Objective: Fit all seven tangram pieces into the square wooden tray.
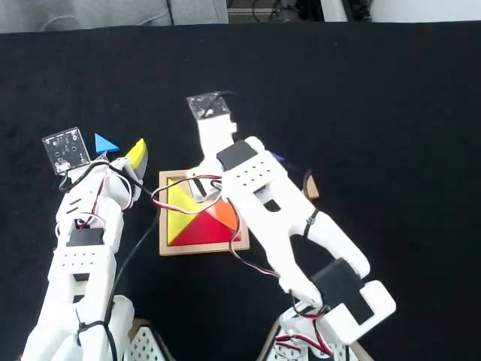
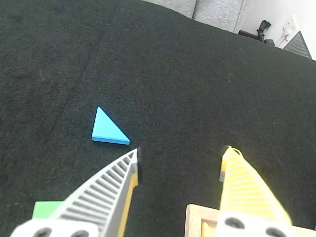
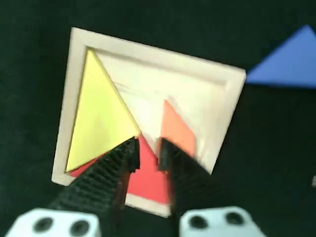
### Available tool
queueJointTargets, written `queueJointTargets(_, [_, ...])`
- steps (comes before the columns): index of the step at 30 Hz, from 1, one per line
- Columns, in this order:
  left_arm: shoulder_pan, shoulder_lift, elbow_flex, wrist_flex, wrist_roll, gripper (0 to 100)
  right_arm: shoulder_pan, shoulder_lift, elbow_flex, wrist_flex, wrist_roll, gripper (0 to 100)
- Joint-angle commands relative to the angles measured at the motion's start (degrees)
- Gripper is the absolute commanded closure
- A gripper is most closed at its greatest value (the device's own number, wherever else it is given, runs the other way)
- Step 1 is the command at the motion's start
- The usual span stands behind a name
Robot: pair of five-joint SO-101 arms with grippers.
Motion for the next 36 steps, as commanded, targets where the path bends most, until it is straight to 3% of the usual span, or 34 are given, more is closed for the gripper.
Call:
queueJointTargets(1, [-0.4,-0.8,-3.1,-0.4,0.6,73,0.1,1.4,-1.0,-3.9,6.6,97.5])
queueJointTargets(10, [-0.4,-0.8,-3.1,-0.4,0.6,73,0.1,10.1,-1.3,-10.1,10.1,98.8])
queueJointTargets(36, [-0.3,-0.8,-2.9,-0.9,0.4,73,0.3,10.8,-1.2,-10.2,10.1,98.8])
